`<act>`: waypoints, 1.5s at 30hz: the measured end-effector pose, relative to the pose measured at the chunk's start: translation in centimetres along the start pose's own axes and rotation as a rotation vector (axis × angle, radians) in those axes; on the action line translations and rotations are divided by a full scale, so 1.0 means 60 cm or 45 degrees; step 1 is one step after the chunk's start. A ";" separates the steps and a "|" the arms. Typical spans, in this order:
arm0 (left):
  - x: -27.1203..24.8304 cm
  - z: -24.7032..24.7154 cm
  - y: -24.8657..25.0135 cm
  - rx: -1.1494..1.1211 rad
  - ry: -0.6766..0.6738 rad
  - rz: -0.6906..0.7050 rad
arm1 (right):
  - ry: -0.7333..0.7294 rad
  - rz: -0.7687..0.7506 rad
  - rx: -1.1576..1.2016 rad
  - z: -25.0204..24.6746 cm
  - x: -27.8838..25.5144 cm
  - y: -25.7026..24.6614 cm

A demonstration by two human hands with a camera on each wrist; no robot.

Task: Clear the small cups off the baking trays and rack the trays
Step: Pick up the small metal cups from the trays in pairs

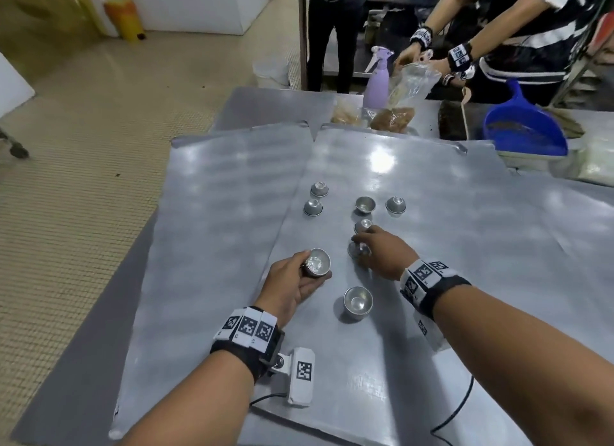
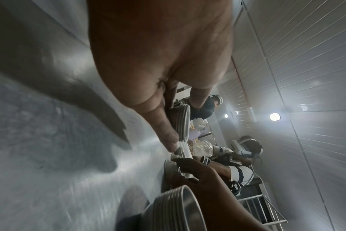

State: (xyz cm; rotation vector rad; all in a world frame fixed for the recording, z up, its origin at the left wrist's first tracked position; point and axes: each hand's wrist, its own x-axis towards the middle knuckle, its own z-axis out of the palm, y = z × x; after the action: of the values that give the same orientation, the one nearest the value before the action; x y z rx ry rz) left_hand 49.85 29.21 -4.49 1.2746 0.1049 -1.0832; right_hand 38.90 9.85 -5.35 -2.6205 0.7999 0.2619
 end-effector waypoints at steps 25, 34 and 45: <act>0.039 0.024 -0.007 0.096 -0.106 -0.025 | 0.323 0.306 0.257 0.036 -0.095 0.034; 0.043 0.041 0.026 0.025 0.022 -0.029 | 0.438 0.124 0.406 -0.050 -0.064 0.017; 0.026 0.086 0.064 -0.050 -0.165 0.184 | 0.338 -0.150 0.247 -0.084 -0.026 -0.079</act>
State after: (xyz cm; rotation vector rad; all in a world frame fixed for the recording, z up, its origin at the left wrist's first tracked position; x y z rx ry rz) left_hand 50.86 23.76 -0.83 1.1559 -0.0627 -1.0305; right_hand 40.67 12.16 1.15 -2.5345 0.7105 -0.1912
